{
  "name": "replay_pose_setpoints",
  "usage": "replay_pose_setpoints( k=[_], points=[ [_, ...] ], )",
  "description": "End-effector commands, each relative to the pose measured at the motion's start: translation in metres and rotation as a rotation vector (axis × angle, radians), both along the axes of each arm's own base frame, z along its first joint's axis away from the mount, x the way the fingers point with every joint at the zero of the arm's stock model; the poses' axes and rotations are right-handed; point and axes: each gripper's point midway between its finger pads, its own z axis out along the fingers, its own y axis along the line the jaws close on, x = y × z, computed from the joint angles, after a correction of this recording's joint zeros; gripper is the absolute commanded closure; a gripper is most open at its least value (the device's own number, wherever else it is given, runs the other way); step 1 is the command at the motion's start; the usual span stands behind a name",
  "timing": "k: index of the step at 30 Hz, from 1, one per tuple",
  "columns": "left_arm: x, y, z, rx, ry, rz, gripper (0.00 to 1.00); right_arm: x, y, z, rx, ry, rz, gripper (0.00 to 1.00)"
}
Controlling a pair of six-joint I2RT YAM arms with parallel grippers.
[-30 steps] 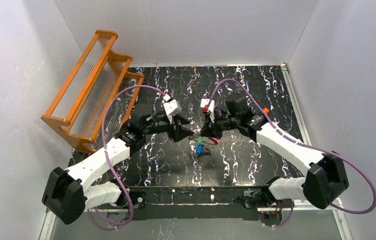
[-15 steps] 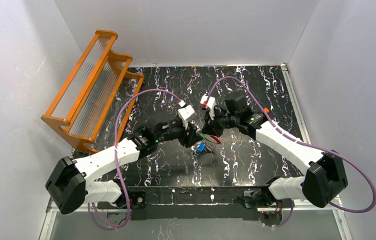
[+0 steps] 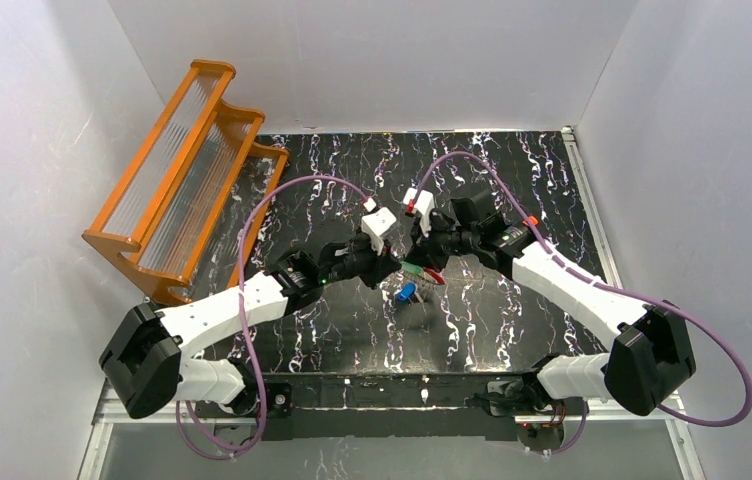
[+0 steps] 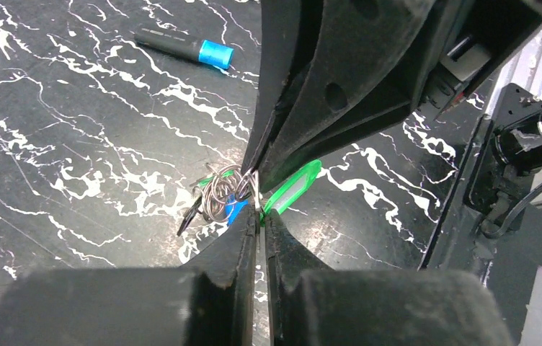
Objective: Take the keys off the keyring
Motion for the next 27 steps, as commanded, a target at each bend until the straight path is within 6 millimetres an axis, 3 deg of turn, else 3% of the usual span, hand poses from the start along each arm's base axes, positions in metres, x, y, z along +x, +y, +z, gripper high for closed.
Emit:
replay_pose_setpoints(
  k=[1, 7, 13, 19, 24, 27],
  points=[
    [0.012, 0.006, 0.021, -0.045, -0.032, 0.088, 1.0, 0.001, 0.007, 0.026, 0.08, -0.059, -0.003, 0.99],
    [0.019, 0.027, 0.011, -0.081, 0.081, 0.258, 1.0, 0.0, 0.005, 0.03, 0.132, -0.092, -0.032, 0.99],
    [0.007, 0.031, -0.009, -0.162, 0.254, 0.318, 0.99, 0.001, 0.006, 0.039, 0.229, -0.121, -0.077, 0.99],
    [0.004, 0.044, -0.029, -0.228, 0.395, 0.386, 0.78, -0.003, 0.008, 0.052, 0.352, -0.162, -0.092, 0.99],
    [0.014, 0.056, -0.023, -0.381, 0.513, 0.396, 0.64, -0.006, 0.005, 0.058, 0.418, -0.187, -0.111, 0.99],
    [0.018, 0.058, -0.009, -0.385, 0.47, 0.364, 0.57, -0.006, 0.005, 0.054, 0.419, -0.187, -0.11, 0.99]
  ],
)
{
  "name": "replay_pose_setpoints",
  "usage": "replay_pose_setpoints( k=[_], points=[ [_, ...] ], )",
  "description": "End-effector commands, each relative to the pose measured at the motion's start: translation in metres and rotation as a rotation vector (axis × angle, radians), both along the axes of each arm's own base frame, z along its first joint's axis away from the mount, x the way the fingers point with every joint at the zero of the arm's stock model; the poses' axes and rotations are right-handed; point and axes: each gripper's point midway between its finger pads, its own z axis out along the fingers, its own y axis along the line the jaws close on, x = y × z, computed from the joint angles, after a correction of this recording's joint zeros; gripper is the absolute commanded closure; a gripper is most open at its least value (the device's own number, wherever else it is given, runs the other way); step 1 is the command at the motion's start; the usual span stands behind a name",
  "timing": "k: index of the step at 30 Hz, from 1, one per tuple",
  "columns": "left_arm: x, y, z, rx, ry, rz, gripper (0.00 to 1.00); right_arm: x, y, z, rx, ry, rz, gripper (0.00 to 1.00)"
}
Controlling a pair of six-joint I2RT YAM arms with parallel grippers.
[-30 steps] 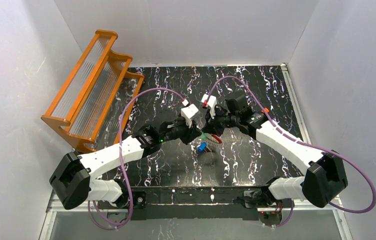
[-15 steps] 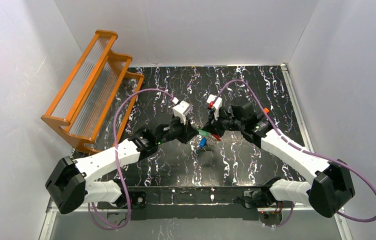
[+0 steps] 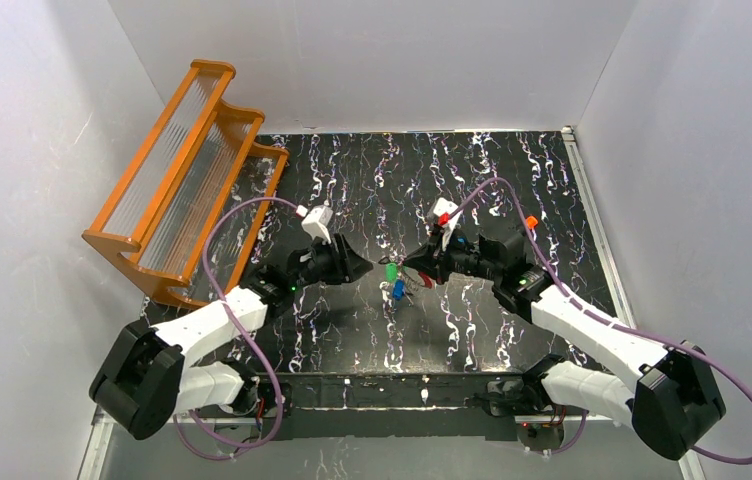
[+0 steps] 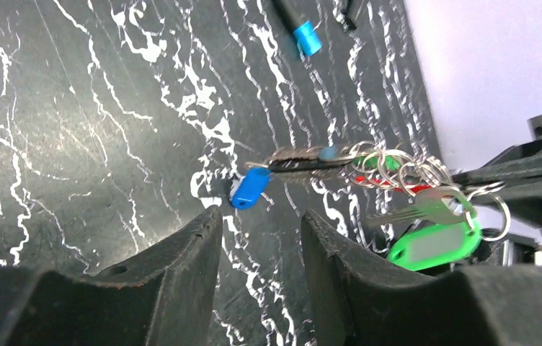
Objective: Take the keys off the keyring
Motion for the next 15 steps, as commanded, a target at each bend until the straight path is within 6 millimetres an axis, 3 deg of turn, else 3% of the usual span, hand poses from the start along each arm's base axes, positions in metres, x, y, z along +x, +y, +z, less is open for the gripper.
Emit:
replay_pose_setpoints(
  k=[1, 4, 7, 15],
  points=[
    [0.002, -0.009, 0.05, -0.12, -0.1, -0.061, 0.54, 0.005, 0.005, 0.033, 0.11, -0.098, -0.001, 0.99],
    [0.001, -0.013, 0.076, -0.128, -0.181, -0.116, 0.43, 0.006, 0.004, 0.032, 0.11, -0.107, -0.005, 0.99],
    [-0.004, -0.02, 0.097, -0.146, -0.237, -0.182, 0.41, 0.008, 0.004, 0.032, 0.11, -0.112, -0.012, 0.99],
    [-0.015, -0.033, 0.11, -0.067, -0.341, -0.303, 0.41, 0.007, 0.007, 0.031, 0.11, -0.113, 0.008, 0.99]
  ],
)
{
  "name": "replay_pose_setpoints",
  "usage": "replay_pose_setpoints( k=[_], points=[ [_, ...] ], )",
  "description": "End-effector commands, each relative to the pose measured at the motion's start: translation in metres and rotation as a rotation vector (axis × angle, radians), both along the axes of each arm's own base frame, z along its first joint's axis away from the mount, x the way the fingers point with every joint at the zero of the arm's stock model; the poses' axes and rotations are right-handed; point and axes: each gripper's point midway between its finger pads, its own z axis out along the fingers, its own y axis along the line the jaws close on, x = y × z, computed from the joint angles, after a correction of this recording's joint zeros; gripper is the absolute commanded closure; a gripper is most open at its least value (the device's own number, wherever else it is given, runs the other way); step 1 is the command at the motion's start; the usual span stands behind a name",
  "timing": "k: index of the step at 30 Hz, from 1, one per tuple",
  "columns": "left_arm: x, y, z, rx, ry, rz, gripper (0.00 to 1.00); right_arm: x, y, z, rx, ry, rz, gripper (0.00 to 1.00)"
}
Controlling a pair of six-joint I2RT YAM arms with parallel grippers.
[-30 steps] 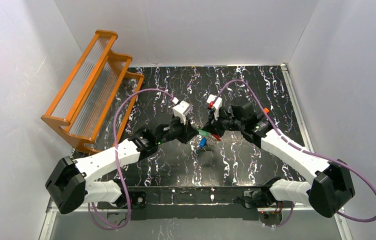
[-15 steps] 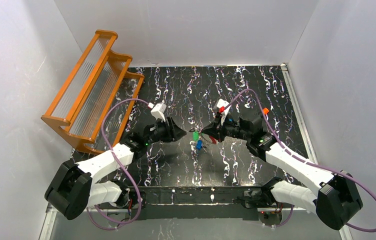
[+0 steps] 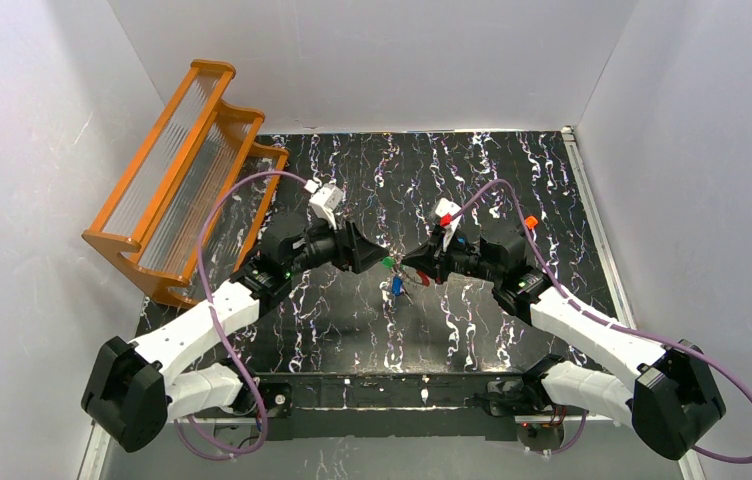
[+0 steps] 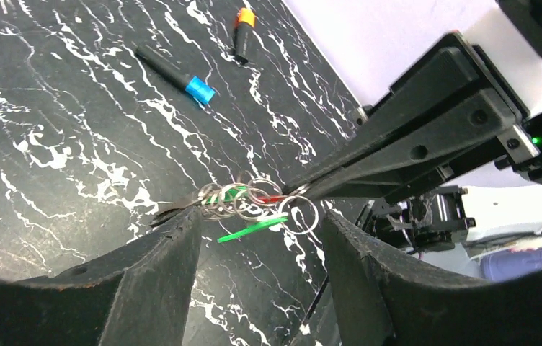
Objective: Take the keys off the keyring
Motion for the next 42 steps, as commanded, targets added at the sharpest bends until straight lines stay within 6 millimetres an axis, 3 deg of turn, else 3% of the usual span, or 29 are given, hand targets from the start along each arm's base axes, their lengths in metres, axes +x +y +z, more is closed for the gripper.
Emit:
replay_pose_setpoints(
  k=[1, 9, 23, 27, 32, 38, 42],
  points=[
    [-0.014, -0.01, 0.017, 0.089, -0.162, -0.119, 0.41, 0.005, 0.005, 0.027, 0.064, -0.086, 0.015, 0.99],
    [-0.015, -0.01, 0.014, 0.35, -0.584, -0.257, 0.43, 0.005, 0.004, 0.029, 0.06, -0.072, 0.013, 0.99],
    [-0.022, -0.031, 0.01, 0.527, -0.951, -0.35, 0.5, 0.003, 0.004, 0.03, 0.069, -0.057, 0.01, 0.99],
    [-0.018, -0.034, 0.001, 0.602, -0.999, -0.355, 0.55, 0.002, 0.005, 0.033, 0.077, -0.057, 0.014, 0.99],
    [-0.026, -0.038, -0.014, 0.637, -0.982, -0.4, 0.76, 0.002, 0.004, 0.035, 0.094, -0.05, 0.0, 0.99],
    [-0.024, -0.027, -0.028, 0.691, -0.91, -0.335, 1.0, 0.001, 0.004, 0.043, 0.158, -0.033, -0.017, 0.99],
    [-0.027, -0.023, -0.03, 0.665, -0.841, -0.29, 1.0, 0.002, 0.005, 0.05, 0.222, -0.014, -0.036, 0.99]
  ],
)
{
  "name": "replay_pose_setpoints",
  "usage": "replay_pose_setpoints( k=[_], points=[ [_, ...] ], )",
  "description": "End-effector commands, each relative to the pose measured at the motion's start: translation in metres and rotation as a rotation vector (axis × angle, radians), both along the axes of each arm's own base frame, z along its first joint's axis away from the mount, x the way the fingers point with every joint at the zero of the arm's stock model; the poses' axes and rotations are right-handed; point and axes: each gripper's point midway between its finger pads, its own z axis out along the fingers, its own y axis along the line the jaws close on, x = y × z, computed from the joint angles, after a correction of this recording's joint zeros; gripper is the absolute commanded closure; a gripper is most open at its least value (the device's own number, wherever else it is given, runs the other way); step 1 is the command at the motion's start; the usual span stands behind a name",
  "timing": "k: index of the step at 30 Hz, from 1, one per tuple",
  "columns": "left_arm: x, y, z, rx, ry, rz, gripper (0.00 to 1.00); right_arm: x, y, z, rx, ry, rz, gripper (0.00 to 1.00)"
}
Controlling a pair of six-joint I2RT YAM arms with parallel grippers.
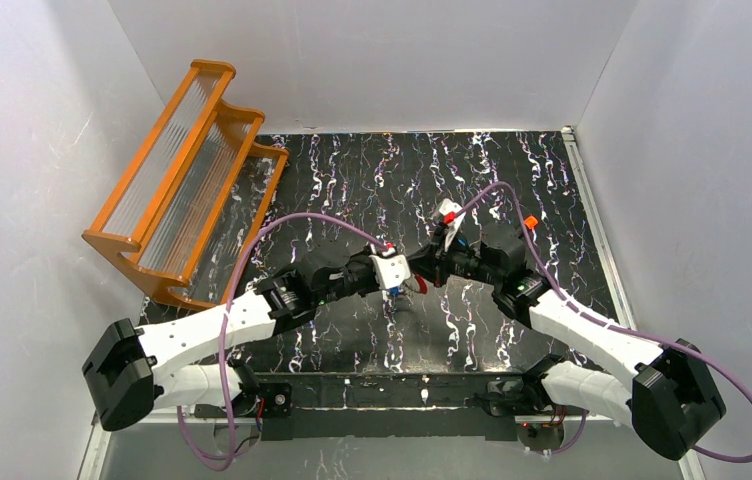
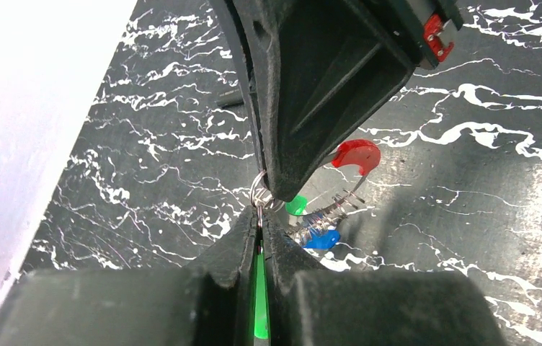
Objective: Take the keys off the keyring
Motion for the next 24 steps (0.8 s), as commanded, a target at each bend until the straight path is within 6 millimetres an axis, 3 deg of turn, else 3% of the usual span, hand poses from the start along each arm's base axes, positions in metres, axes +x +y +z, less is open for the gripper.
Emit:
replay_pose_setpoints(
  k=[1, 9, 15, 24],
  points=[
    [-0.007, 0.011, -0.013, -0.016, 0.092, 0.074, 1.0, 0.006, 0.003, 0.054, 0.188, -0.101, -0.033, 0.99],
    [-0.019, 0.019, -0.026, -0.134, 0.261, 0.165, 1.0, 0.007, -0.003, 0.063, 0.306, -0.081, -0.093, 0.99],
    [-0.029, 0.009, -0.032, -0.28, 0.398, 0.196, 1.0, 0.007, -0.004, 0.066, 0.376, -0.058, -0.109, 0.99],
    [-0.022, -0.006, -0.02, -0.479, 0.522, 0.297, 1.0, 0.005, 0.0, 0.06, 0.411, -0.027, -0.09, 0.99]
  ],
)
